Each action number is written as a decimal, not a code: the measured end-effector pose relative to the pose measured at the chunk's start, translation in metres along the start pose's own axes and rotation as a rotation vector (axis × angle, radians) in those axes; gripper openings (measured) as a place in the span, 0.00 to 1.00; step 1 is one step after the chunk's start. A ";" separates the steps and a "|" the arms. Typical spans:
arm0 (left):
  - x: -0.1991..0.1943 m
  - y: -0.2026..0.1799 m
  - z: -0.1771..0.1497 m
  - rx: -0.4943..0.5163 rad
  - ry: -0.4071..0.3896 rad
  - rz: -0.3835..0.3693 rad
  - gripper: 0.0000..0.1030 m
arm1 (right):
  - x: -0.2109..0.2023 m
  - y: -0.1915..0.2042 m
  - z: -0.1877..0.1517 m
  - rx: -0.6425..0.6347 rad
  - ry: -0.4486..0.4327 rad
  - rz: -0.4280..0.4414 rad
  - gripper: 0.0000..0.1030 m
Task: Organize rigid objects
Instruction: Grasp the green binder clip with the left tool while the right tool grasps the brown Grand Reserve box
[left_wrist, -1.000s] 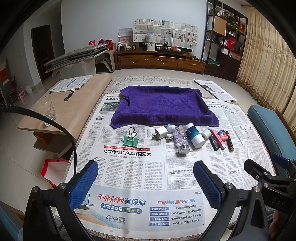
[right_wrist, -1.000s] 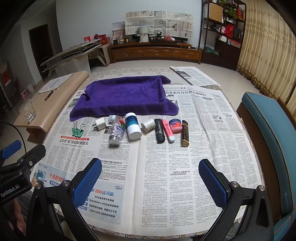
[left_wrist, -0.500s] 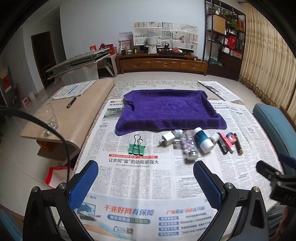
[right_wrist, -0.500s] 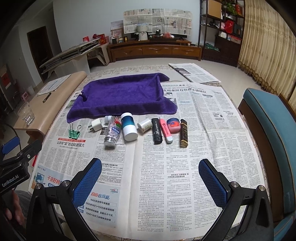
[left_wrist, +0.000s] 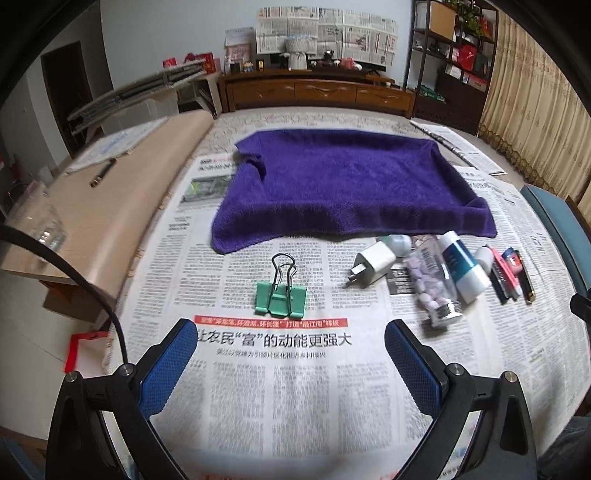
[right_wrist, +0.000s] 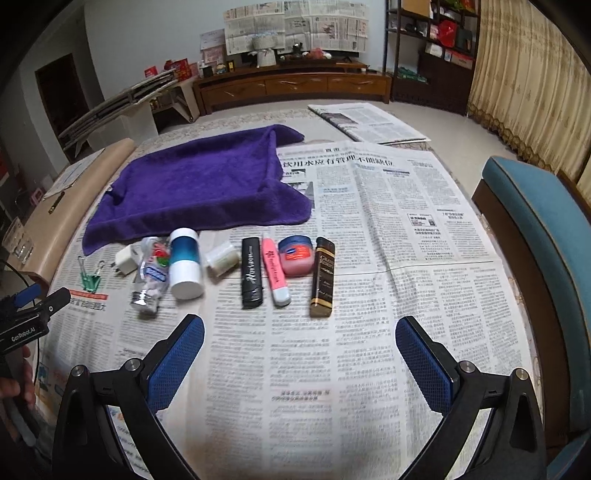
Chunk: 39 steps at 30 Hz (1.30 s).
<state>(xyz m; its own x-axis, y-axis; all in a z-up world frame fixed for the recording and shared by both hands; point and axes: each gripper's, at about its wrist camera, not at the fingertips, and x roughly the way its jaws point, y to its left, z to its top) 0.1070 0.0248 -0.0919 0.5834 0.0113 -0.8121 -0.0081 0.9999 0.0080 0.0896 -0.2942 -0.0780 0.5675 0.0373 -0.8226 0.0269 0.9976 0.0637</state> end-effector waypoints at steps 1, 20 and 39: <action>0.007 0.000 0.001 0.002 0.005 -0.005 0.99 | 0.005 -0.003 0.002 -0.002 -0.003 -0.002 0.98; 0.071 0.005 0.002 0.046 0.042 -0.037 0.86 | 0.100 -0.021 0.019 -0.042 0.059 -0.053 0.63; 0.065 0.024 0.007 0.002 0.024 -0.085 0.38 | 0.086 -0.027 0.015 0.009 0.033 -0.002 0.22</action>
<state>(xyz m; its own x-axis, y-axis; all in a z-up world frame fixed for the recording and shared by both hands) 0.1504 0.0499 -0.1399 0.5626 -0.0733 -0.8235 0.0421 0.9973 -0.0600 0.1503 -0.3189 -0.1418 0.5401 0.0377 -0.8408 0.0352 0.9971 0.0672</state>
